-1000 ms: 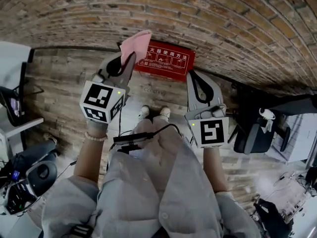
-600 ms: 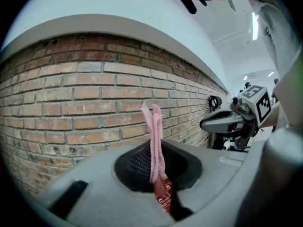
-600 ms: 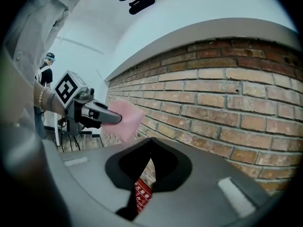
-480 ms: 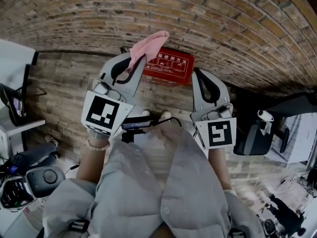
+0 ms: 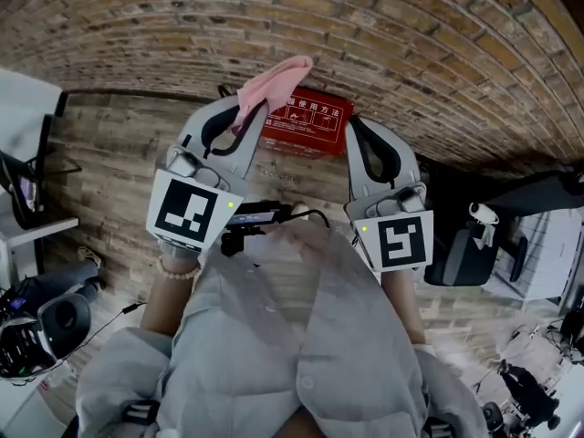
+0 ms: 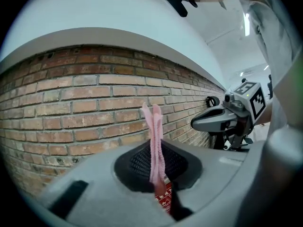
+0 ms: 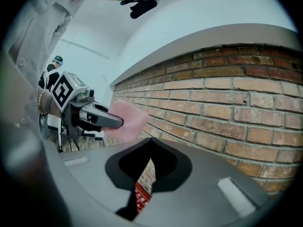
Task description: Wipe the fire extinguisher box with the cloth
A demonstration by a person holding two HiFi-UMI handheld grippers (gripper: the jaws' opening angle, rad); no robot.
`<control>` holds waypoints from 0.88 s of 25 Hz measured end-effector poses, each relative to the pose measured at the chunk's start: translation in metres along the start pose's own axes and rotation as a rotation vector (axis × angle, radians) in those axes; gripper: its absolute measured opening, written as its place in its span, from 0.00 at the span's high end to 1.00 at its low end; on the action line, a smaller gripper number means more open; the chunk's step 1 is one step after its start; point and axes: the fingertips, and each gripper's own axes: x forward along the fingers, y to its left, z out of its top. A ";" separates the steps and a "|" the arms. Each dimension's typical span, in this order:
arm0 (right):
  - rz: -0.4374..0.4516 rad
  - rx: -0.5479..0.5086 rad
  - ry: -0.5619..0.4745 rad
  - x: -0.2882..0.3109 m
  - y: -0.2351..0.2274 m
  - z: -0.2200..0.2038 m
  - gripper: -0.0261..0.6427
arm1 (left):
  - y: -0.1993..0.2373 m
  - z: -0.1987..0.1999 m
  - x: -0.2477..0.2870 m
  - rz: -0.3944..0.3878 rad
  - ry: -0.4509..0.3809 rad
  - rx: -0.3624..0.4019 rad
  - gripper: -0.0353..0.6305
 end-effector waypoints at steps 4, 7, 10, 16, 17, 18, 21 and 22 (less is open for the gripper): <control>0.009 0.000 0.009 0.002 0.002 -0.002 0.96 | -0.003 -0.001 0.001 0.001 0.001 0.028 0.93; 0.016 -0.001 0.016 0.003 0.003 -0.004 0.96 | -0.005 -0.002 0.003 -0.006 -0.001 0.021 0.93; 0.020 -0.006 0.020 0.004 0.005 -0.005 0.96 | -0.006 -0.003 0.004 -0.011 -0.002 0.016 0.93; 0.024 -0.018 0.026 0.002 0.007 -0.005 0.96 | -0.009 -0.004 0.003 -0.014 -0.002 0.012 0.93; 0.023 -0.018 0.025 0.002 0.007 -0.005 0.96 | -0.010 -0.004 0.003 -0.014 -0.002 0.013 0.93; 0.022 -0.018 0.024 0.001 0.007 -0.005 0.96 | -0.011 -0.004 0.003 -0.016 -0.001 0.014 0.93; 0.019 -0.018 0.026 -0.001 0.008 -0.006 0.96 | -0.013 -0.005 0.002 -0.022 0.001 0.013 0.93; 0.019 -0.017 0.028 -0.001 0.008 -0.007 0.96 | -0.014 -0.006 0.002 -0.023 0.001 0.013 0.93</control>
